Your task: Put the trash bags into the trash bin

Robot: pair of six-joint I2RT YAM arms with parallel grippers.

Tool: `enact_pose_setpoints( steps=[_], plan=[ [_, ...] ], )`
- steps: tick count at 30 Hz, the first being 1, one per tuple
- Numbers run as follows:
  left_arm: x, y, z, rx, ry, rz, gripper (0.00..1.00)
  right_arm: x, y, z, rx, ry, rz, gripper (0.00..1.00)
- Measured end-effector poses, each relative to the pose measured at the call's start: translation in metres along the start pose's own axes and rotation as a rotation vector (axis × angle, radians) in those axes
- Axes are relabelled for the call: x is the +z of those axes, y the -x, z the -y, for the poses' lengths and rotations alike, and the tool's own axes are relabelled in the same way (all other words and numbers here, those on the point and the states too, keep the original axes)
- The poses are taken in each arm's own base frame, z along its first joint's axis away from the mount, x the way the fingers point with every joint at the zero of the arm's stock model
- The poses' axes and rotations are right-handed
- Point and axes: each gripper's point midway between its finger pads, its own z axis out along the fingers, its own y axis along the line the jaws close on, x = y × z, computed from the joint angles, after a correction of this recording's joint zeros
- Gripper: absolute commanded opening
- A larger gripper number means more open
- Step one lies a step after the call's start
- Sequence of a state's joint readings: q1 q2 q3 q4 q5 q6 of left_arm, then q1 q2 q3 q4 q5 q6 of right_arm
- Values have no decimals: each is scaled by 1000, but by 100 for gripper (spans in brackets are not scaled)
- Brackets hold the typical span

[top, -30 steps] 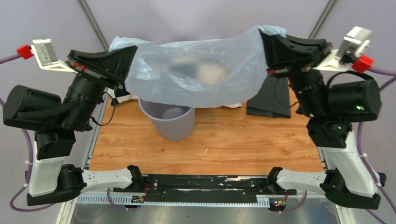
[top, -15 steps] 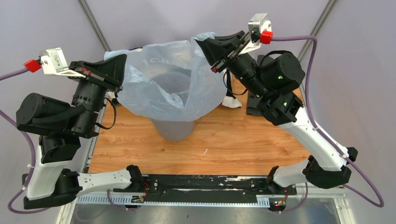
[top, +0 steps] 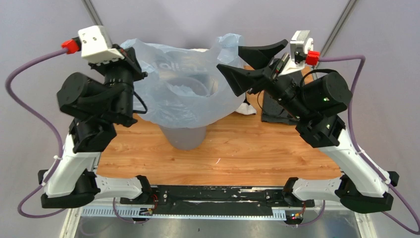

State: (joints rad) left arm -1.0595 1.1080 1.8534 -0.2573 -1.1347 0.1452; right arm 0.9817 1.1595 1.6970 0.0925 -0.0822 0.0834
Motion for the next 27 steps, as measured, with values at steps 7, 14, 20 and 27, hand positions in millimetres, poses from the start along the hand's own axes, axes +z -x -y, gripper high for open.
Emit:
enact_pose_setpoints(
  steps=[7,14,20,27],
  plan=[
    [29,-18,-14,120,135,-29,0,-31,15,-10,-2,45,-8,78],
    [40,-24,-40,116,199,-45,0,-72,6,-8,-27,26,-65,80],
    [44,-27,-54,122,233,-54,0,-111,-63,19,-44,-116,-238,77],
    [47,-28,-70,132,284,-54,0,-129,-209,44,-27,-243,-590,77]
  ],
)
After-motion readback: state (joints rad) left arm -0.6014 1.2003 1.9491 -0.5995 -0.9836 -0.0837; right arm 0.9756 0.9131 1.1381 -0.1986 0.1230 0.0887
